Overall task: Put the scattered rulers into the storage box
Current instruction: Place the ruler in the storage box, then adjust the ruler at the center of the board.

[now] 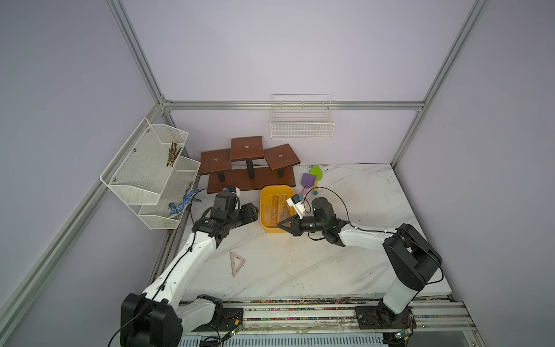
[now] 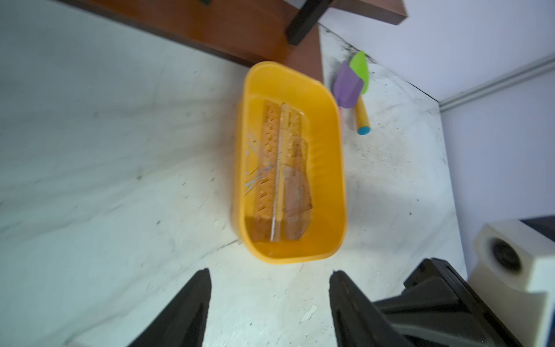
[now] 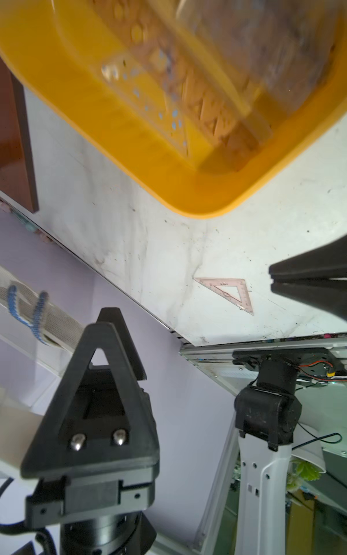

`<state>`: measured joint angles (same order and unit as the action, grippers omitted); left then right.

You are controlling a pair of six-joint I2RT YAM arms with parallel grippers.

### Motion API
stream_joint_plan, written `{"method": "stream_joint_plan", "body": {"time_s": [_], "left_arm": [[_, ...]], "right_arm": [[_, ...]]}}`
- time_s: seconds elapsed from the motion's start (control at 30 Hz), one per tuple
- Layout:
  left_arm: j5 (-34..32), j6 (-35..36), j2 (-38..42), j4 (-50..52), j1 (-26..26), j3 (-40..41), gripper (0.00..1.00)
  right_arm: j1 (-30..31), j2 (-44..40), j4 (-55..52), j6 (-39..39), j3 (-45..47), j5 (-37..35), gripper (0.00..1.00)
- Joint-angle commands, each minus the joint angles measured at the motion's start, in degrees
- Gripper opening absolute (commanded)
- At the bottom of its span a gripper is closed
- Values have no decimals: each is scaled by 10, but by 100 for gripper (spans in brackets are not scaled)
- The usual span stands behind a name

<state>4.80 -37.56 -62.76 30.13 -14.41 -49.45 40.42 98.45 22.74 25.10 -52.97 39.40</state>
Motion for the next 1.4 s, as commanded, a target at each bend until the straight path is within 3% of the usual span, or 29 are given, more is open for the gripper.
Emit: {"method": "stream_joint_plan", "body": {"time_s": [0.0, 0.2, 0.33, 0.57, 0.97, 1.17, 1.37], "left_arm": [[-123, -98, 70, 94, 0, 102, 66], [-171, -187, 190, 149, 0, 203, 66], [-151, -197, 214, 101, 0, 249, 67], [-68, -188, 166, 41, 0, 280, 67], [-28, -171, 133, -17, 0, 314, 63], [35, -140, 107, -73, 0, 320, 59], [35, -132, 81, -52, 0, 304, 56]], "right_arm": [[40, -12, -37, -30, 3, -58, 9], [107, 11, -59, -38, -11, -97, 12], [128, 70, -69, -37, -55, -94, 12], [133, 132, -84, -30, -111, -89, 13], [140, 223, -109, -11, -184, -109, 13], [145, 254, -124, -11, -224, -109, 13], [146, 301, -147, -12, -284, -116, 14]]}}
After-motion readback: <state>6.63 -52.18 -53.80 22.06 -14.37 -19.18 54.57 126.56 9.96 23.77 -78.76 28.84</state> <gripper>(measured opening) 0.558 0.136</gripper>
